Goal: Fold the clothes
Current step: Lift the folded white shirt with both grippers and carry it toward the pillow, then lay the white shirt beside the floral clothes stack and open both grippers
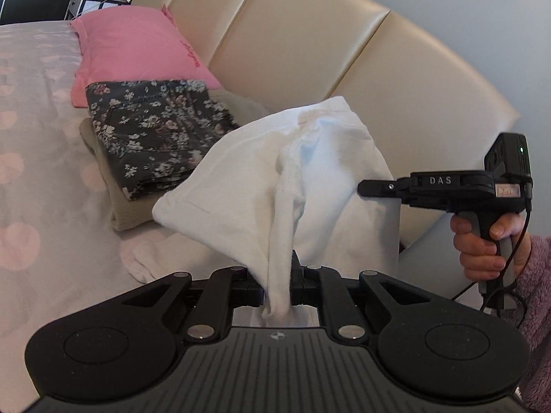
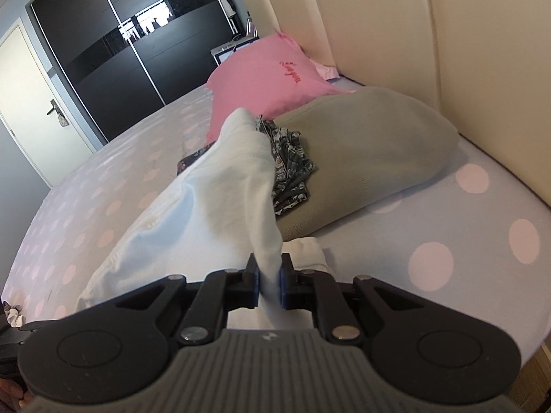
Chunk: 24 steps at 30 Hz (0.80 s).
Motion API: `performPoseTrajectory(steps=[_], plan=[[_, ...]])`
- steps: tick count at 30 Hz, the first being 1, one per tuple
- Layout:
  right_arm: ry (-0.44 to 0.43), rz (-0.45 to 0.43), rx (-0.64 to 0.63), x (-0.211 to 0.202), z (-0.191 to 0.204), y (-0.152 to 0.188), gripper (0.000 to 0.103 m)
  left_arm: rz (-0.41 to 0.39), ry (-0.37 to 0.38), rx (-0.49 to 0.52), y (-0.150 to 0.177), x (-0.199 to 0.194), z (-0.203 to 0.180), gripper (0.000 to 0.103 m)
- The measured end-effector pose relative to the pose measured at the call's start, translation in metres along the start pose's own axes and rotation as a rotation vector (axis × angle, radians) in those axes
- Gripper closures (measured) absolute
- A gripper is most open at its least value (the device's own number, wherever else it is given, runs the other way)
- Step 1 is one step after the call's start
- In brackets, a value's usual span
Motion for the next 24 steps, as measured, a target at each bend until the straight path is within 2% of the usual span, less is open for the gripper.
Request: performPoseTrajectory(steps=[4, 8, 12, 16, 18, 20, 22, 23, 24], plan=[[0.012, 0.05, 0.038, 0.051, -0.019, -0.007, 0.091, 0.058, -0.031, -0.015, -0.005, 0.034, 0.022, 0.094], [0.028, 0.096, 0.086, 0.091, -0.036, -0.008, 0.091, 0.115, -0.026, -0.058, -0.006, 0.06, 0.043, 0.091], [0.031, 0.131, 0.123, 0.115, -0.045, -0.01, 0.09, 0.13, 0.004, -0.156, -0.005, 0.071, 0.068, 0.088], [0.015, 0.142, 0.139, 0.127, -0.048, -0.019, 0.068, 0.11, 0.053, -0.27, -0.015, 0.075, 0.094, 0.085], [-0.006, 0.145, 0.159, 0.134, -0.05, -0.025, 0.066, 0.114, 0.06, -0.305, -0.019, 0.079, 0.103, 0.081], [0.009, 0.142, 0.17, 0.145, -0.05, -0.034, 0.066, 0.117, 0.043, -0.301, -0.021, 0.083, 0.106, 0.079], [0.047, 0.118, 0.156, 0.151, -0.048, -0.044, 0.067, 0.116, 0.011, -0.259, -0.023, 0.085, 0.105, 0.078], [0.07, 0.103, 0.144, 0.153, -0.046, -0.048, 0.084, 0.111, -0.005, -0.232, -0.023, 0.084, 0.103, 0.078], [0.082, 0.095, 0.131, 0.154, -0.044, -0.051, 0.092, 0.104, -0.024, -0.194, -0.024, 0.083, 0.1, 0.08]])
Point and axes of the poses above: each gripper's, at about its wrist camera, not at the fingertips, and x roughly the way its jaws point, z to its left, y to its underside, the point moved 10 cm from there along x, roughly the way its jaws point, and after that the axes turned 10 degrees about z, right-handed, at the moved point
